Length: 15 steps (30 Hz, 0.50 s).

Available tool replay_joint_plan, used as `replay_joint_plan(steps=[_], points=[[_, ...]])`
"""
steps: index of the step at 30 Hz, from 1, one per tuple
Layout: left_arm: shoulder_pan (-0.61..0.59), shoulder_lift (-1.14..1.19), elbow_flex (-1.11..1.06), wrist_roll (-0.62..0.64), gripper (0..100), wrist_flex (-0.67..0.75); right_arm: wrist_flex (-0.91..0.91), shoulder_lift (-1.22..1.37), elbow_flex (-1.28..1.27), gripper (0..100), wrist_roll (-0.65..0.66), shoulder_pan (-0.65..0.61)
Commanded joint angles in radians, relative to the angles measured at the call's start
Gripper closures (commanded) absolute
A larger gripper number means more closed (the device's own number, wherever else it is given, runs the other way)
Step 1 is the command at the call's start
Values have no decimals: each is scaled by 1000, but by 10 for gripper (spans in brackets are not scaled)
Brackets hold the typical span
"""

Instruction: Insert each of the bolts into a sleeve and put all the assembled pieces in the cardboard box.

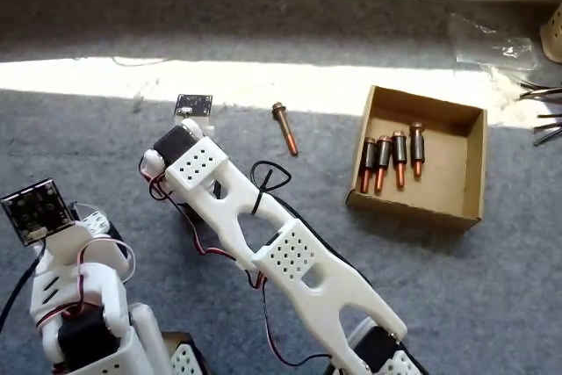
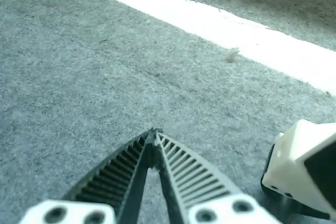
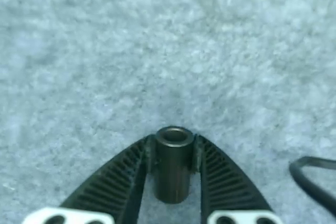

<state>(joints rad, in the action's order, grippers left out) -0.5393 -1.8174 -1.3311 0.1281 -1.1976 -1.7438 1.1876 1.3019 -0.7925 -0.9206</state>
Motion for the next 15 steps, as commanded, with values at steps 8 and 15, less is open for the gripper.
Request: replay_joint_plan(steps=[8,15], points=[[-10,-7,-13,8,989,14,-16,-12,18,906,0,4],[-10,-7,-53,8,989,63,-16,-13,22,993,2,44]])
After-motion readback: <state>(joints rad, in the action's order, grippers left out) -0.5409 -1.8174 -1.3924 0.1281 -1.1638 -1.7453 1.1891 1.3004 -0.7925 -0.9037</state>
